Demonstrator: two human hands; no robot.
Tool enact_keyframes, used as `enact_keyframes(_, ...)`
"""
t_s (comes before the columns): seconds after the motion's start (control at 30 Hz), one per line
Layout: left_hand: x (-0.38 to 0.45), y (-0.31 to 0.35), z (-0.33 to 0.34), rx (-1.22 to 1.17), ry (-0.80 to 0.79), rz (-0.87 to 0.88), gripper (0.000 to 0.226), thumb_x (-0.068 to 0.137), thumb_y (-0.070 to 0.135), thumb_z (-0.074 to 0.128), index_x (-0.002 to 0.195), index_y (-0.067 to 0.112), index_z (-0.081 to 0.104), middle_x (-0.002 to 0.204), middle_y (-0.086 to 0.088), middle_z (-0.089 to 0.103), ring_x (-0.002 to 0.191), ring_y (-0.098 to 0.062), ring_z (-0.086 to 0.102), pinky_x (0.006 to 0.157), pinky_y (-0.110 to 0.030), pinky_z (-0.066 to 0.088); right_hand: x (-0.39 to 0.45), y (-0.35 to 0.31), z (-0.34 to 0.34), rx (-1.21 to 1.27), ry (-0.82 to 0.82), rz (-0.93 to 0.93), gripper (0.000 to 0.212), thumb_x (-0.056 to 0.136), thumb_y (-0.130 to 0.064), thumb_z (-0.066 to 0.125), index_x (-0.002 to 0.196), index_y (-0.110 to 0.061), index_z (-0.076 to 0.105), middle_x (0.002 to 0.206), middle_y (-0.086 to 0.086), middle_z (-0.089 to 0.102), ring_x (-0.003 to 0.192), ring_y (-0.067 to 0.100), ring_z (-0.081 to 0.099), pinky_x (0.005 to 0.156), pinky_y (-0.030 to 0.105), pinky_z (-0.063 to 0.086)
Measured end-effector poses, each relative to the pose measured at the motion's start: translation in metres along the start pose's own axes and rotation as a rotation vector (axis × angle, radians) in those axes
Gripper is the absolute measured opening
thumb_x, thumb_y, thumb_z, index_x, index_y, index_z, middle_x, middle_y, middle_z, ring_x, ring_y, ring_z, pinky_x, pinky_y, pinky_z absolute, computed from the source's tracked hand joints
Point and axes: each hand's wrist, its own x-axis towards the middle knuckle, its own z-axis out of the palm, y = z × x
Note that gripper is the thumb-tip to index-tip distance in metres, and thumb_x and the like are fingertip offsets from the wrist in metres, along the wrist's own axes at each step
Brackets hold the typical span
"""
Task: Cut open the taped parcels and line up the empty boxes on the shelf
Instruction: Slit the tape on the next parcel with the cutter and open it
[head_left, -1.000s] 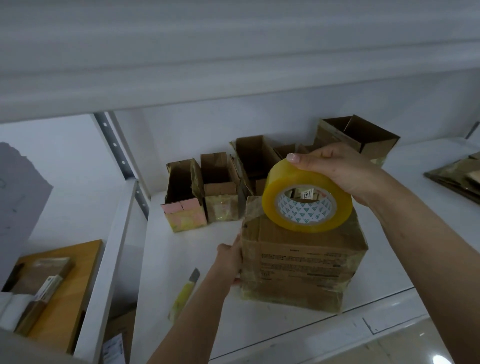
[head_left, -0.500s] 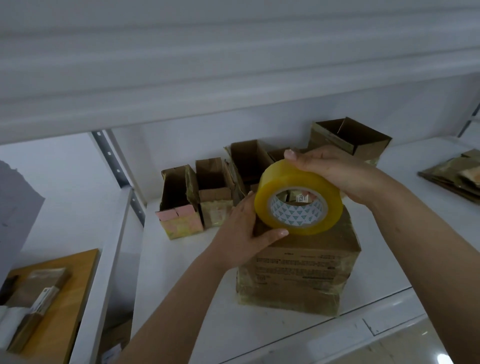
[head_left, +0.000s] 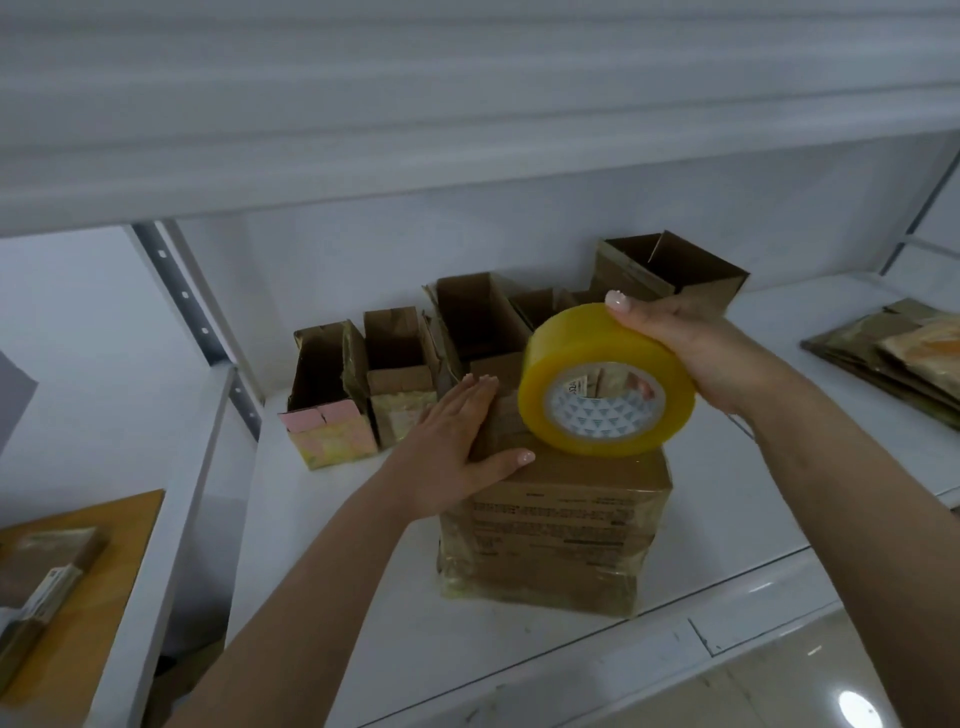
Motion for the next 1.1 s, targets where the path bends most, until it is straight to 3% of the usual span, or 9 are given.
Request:
enact_keyframes(0.13,-0.002,0.003,-0.002,0.029,-0.025,-0.017,0.100,0.080,0.078,0.038,0.157,0.025,0.002,0.164,0.007,0.002,0.147,-0.002,-0.005,0.123,-0.038,0.003,-0.007,-0.007,-0.027,-0.178,0.005,0.043,0.094,0.050,-0.082,0.070,0.081,0.006,0.069,0.082,0.023,0.072,0.076,0.035,0.072,0.076,0.036,0.055)
enact_keyframes(0.27,-0.002,0.004,-0.004,0.032,-0.049,-0.032,0.096,0.082,0.076,0.039,0.157,0.027,0.001,0.164,0.008,0.001,0.146,0.000,-0.004,0.122,-0.037,0.002,-0.014,-0.014,-0.056,-0.380,0.002,0.129,0.100,0.052,-0.086,0.069,0.087,0.007,0.066,0.085,0.024,0.069,0.080,0.038,0.070,0.084,0.046,0.054)
enact_keyframes(0.4,0.000,0.004,-0.004,0.045,-0.066,-0.035,0.098,0.082,0.079,0.037,0.156,0.028,0.001,0.163,0.012,0.000,0.134,0.009,-0.008,0.122,-0.037,0.002,-0.025,-0.006,-0.066,-0.608,-0.015,0.298,0.068,0.061,-0.071,0.067,0.065,-0.003,0.072,0.062,0.010,0.070,0.054,0.017,0.066,0.060,0.028,0.047)
enact_keyframes(0.53,0.004,-0.007,0.000,0.062,-0.076,-0.027,0.106,0.070,0.087,0.025,0.156,0.032,-0.002,0.162,0.016,-0.003,0.139,0.008,-0.012,0.123,-0.042,0.001,-0.029,0.016,-0.064,-0.547,-0.020,0.353,0.047,0.075,-0.057,0.071,0.057,-0.014,0.067,0.046,-0.004,0.062,0.045,0.009,0.061,0.048,0.020,0.042)
enact_keyframes(0.6,0.005,-0.014,0.003,0.056,-0.081,-0.026,0.104,0.070,0.087,0.025,0.155,0.034,-0.004,0.158,0.023,-0.008,0.142,0.007,-0.014,0.123,-0.044,-0.001,-0.027,0.028,-0.062,-0.536,-0.021,0.356,0.039,0.078,-0.054,0.072,0.063,-0.018,0.069,0.055,-0.005,0.068,0.059,0.013,0.066,0.056,0.024,0.048)
enact_keyframes(0.7,0.004,-0.019,0.007,0.046,-0.077,-0.017,0.106,0.068,0.092,0.022,0.155,0.036,-0.005,0.150,0.030,-0.014,0.141,0.008,-0.016,0.122,-0.040,-0.006,-0.024,0.048,-0.059,-0.571,-0.067,0.421,0.057,0.075,-0.062,0.069,0.076,-0.005,0.076,0.074,0.009,0.073,0.072,0.024,0.071,0.073,0.034,0.056)
enact_keyframes(0.83,0.006,-0.023,0.010,0.035,-0.068,-0.018,0.112,0.063,0.098,0.017,0.155,0.037,-0.004,0.150,0.031,-0.015,0.140,0.010,-0.018,0.118,-0.037,-0.008,-0.022,0.069,-0.053,-0.552,-0.081,0.474,0.056,0.078,-0.061,0.067,0.063,-0.007,0.069,0.063,0.003,0.067,0.058,0.014,0.065,0.061,0.024,0.046)
enact_keyframes(1.0,0.008,-0.026,0.010,0.022,-0.102,-0.017,0.114,0.063,0.099,0.018,0.155,0.035,-0.003,0.157,0.024,-0.011,0.145,0.003,-0.015,0.121,-0.047,-0.006,-0.017,0.078,-0.047,-0.526,-0.101,0.504,0.054,0.080,-0.060,0.067,0.081,-0.007,0.077,0.079,0.008,0.073,0.070,0.016,0.068,0.065,0.026,0.050)
enact_keyframes(1.1,0.012,-0.014,-0.003,0.149,-0.130,-0.040,0.122,0.057,0.101,0.005,0.156,0.030,-0.005,0.161,0.015,-0.012,0.144,-0.002,-0.021,0.119,-0.048,-0.015,-0.019,0.080,-0.047,-0.529,-0.095,0.506,0.056,0.081,-0.060,0.065,0.087,-0.006,0.076,0.086,0.010,0.073,0.075,0.019,0.068,0.068,0.027,0.050)
